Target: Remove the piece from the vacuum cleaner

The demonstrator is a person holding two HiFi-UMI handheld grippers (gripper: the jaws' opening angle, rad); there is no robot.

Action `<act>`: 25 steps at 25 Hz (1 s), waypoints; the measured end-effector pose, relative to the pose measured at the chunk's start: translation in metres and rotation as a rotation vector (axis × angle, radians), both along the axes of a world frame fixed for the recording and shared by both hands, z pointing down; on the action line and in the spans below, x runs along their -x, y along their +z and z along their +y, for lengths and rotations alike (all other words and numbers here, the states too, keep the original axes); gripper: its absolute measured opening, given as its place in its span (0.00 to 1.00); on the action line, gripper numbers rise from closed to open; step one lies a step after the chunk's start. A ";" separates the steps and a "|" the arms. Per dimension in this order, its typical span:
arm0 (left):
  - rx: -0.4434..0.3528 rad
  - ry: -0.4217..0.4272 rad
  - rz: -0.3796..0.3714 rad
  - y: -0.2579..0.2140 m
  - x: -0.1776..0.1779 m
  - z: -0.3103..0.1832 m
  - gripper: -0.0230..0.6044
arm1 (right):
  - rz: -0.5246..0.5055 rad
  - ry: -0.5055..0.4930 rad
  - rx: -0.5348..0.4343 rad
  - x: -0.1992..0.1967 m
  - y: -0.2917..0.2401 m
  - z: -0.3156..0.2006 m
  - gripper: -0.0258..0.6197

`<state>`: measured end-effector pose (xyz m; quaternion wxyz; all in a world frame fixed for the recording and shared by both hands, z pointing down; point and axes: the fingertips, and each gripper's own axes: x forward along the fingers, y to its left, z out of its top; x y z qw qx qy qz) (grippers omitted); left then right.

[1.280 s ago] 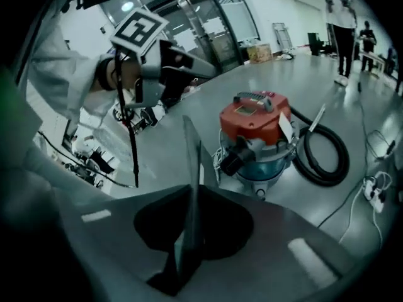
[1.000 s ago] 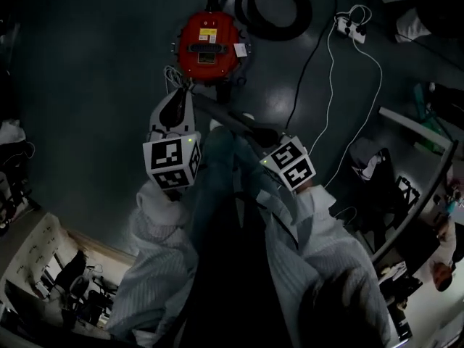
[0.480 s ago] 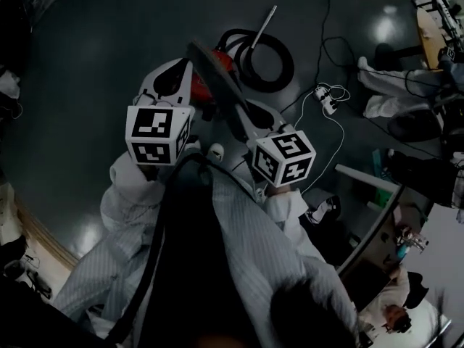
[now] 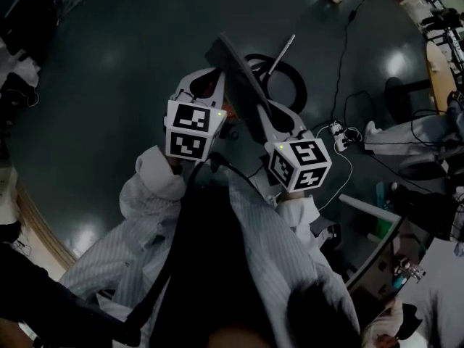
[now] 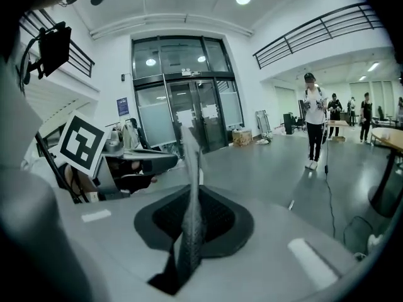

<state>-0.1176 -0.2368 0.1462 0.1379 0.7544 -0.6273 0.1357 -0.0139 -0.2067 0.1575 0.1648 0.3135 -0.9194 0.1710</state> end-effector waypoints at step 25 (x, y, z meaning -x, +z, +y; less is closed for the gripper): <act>0.041 0.036 0.001 0.005 0.010 0.010 0.05 | 0.038 0.002 0.009 0.019 0.004 0.010 0.08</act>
